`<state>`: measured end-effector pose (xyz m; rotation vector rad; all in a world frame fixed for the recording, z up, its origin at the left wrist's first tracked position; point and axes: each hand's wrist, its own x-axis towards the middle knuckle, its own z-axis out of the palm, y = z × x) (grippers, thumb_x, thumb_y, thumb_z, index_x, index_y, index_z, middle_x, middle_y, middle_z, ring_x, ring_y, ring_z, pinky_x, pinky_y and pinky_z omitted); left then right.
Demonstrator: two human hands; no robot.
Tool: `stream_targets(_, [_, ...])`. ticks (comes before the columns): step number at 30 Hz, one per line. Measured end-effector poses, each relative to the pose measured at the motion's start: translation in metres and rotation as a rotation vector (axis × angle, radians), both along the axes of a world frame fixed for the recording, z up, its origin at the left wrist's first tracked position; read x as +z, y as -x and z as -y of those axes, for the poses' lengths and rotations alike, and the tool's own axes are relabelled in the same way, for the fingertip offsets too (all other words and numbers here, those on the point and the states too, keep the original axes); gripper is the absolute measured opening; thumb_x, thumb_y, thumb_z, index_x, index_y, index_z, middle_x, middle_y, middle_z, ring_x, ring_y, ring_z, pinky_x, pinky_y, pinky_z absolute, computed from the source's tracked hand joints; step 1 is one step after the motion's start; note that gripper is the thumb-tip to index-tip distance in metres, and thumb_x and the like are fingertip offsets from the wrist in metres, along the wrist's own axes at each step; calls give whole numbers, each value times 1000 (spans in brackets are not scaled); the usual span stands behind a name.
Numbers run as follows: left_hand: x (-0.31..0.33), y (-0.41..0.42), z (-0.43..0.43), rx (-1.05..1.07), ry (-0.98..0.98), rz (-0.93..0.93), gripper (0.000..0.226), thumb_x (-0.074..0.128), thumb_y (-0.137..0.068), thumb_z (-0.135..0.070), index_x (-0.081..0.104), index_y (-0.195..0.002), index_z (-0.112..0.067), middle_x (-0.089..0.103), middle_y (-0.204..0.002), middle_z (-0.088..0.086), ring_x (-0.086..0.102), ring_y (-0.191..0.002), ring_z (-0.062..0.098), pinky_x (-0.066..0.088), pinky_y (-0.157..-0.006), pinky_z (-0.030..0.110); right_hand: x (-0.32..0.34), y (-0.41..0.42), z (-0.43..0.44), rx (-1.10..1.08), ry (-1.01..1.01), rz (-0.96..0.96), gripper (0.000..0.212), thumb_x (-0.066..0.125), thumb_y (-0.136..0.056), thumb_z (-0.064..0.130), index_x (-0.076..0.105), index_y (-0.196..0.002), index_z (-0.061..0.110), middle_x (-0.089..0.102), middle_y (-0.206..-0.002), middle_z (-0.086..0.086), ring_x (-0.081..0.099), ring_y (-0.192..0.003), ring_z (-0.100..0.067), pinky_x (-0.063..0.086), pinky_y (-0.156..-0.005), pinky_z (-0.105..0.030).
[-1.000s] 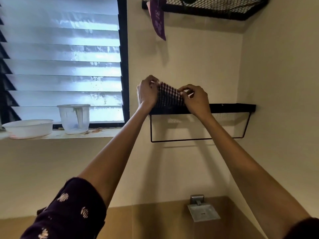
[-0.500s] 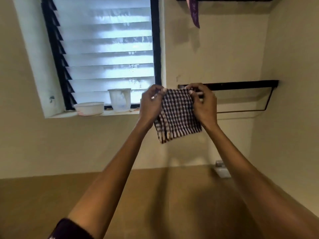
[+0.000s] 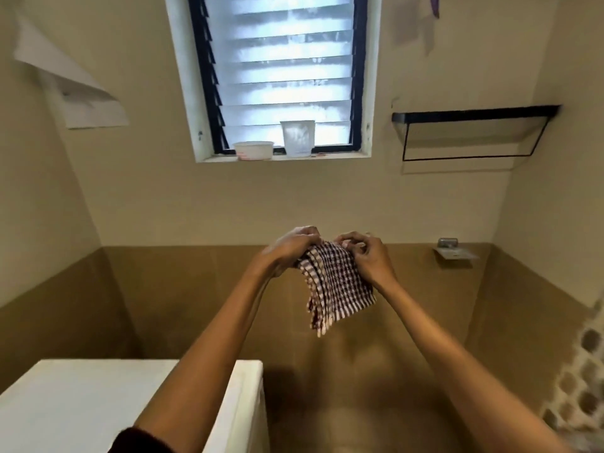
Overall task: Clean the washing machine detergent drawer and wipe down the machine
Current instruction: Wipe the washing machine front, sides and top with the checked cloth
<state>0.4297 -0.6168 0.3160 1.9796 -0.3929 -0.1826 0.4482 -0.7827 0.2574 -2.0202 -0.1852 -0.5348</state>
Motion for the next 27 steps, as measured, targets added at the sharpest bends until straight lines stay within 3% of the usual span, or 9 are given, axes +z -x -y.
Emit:
stream_targets(2, [-12, 30, -19, 63, 81, -18, 27, 39, -95, -9, 46, -69, -17, 44, -67, 1, 41, -60, 11, 32, -55, 26, -8, 36, -23, -16, 10, -7, 19, 54, -92, 19, 67, -106, 22, 60, -116, -10, 56, -104, -18, 42, -86, -24])
stream_targets(5, [-31, 81, -45, 173, 223, -70, 29, 40, -95, -10, 41, -70, -23, 46, -74, -2, 46, -79, 15, 37, -71, 28, -22, 103, -56, -40, 45, 7, 18, 55, -91, 33, 61, -108, 28, 53, -127, -10, 43, -123, -26, 37, -104, -43])
stream_targets(6, [-37, 95, -52, 200, 234, -67, 29, 40, -96, -10, 40, -69, -24, 45, -74, -2, 46, -79, 15, 37, -70, 28, -26, 124, -65, -12, 39, 23, 16, 57, -89, 35, 61, -103, 27, 55, -123, -8, 46, -119, -23, 38, -102, -43])
stream_targets(10, [-60, 159, -94, 270, 228, -105, 24, 37, -97, -13, 44, -74, -16, 49, -75, 5, 47, -70, 14, 38, -59, 27, -38, 209, -115, 199, 37, -121, 18, 68, -82, 32, 70, -88, 15, 67, -87, 0, 57, -75, -9, 44, -66, -19])
stream_targets(17, [-73, 238, -185, 394, 318, -226, 26, 36, -100, -15, 39, -74, -17, 48, -73, 4, 46, -63, 13, 37, -53, 24, -45, 270, -205, 370, 70, -172, 12, 65, -86, 21, 72, -80, 13, 67, -74, 5, 56, -67, -4, 43, -65, -20])
stream_targets(20, [-66, 254, -222, 408, 327, -245, 26, 37, -100, -15, 41, -74, -18, 47, -70, 2, 42, -61, 11, 32, -52, 23, -42, 284, -241, 390, -47, -176, 17, 55, -92, 14, 66, -79, 16, 63, -73, 8, 53, -68, 1, 40, -66, -20])
stream_targets(23, [-61, 266, -257, 350, 306, -244, 25, 38, -100, -18, 44, -76, -18, 49, -75, 3, 45, -64, 10, 35, -57, 25, -38, 290, -275, 363, -86, -195, 23, 44, -97, 10, 57, -79, 13, 57, -75, 3, 50, -73, -6, 37, -68, -23])
stream_targets(26, [-57, 280, -296, 260, 335, -327, 13, 41, -99, -27, 51, -103, -19, 59, -98, 4, 58, -84, 14, 47, -78, 24, -31, 297, -314, 348, -67, -205, 24, 39, -99, 12, 52, -79, 14, 56, -78, -2, 48, -76, -10, 36, -72, -28])
stream_targets(27, [-57, 284, -315, 223, 324, -354, 25, 41, -98, -33, 50, -115, -17, 60, -106, 6, 60, -93, 18, 48, -84, 27, -29, 299, -329, 349, -53, -197, 25, 40, -99, 13, 51, -77, 16, 55, -76, 0, 48, -74, -9, 36, -71, -26])
